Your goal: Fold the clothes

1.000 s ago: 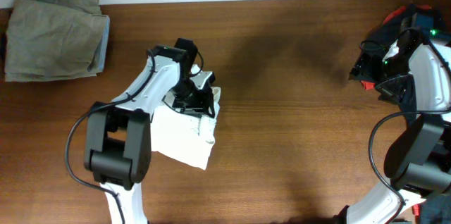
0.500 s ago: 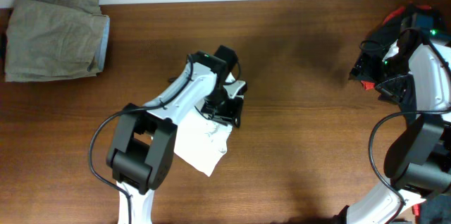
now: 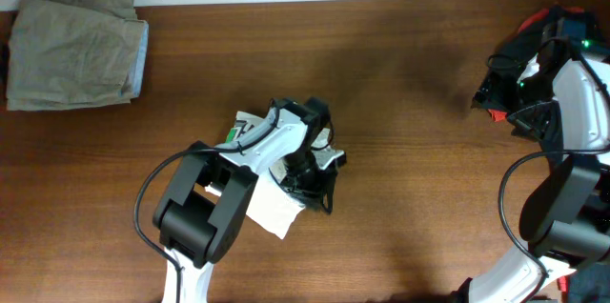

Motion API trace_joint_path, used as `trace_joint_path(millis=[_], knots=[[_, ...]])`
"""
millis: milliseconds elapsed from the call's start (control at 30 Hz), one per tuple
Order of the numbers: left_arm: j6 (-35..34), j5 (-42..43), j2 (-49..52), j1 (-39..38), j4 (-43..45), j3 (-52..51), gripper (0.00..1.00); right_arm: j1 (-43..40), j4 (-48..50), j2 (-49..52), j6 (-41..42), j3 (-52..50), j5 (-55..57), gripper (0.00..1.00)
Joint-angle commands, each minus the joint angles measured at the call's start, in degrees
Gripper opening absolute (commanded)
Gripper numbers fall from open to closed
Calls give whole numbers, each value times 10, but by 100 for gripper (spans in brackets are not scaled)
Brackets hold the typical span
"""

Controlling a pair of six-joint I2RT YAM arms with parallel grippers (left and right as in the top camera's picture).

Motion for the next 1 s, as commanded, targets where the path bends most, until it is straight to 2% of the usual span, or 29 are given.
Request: trace_joint_path(millis=[0, 33, 100, 133, 267, 333, 367, 400, 500, 633, 767, 900, 967], knots=[[141, 96, -13, 0, -89, 95, 22, 0, 0, -2, -1, -1, 5, 99], [141, 57, -23, 2, -120, 151, 35, 0, 0, -2, -1, -1, 5, 99], [70, -102, -30, 33, -162, 285, 67, 0, 0, -2, -1, -1, 5, 99], [63, -133, -30, 57, -163, 319, 98, 0, 0, -2, -1, -1, 5, 99], [63, -132, -29, 206, -203, 337, 99, 0, 0, -2, -1, -1, 5, 99], [61, -132, -29, 246, -223, 336, 99, 0, 0, -2, -1, -1, 5, 99], [29, -151, -29, 259, -226, 336, 99, 0, 0, -2, -1, -1, 5, 99], [5, -185, -29, 269, -227, 336, 99, 0, 0, -2, -1, -1, 5, 99], [2, -238, -29, 286, -243, 324, 99, 0, 0, -2, -1, -1, 5, 99], [-12, -245, -29, 286, -213, 262, 99, 0, 0, -2, -1, -1, 5, 99], [-11, -246, -29, 286, -198, 253, 99, 0, 0, -2, -1, -1, 5, 99], [-9, -287, -28, 318, -114, 221, 99, 0, 0, -2, -1, -1, 5, 99], [25, -273, -28, 347, -80, 169, 99, 0, 0, -2, -1, -1, 5, 99]])
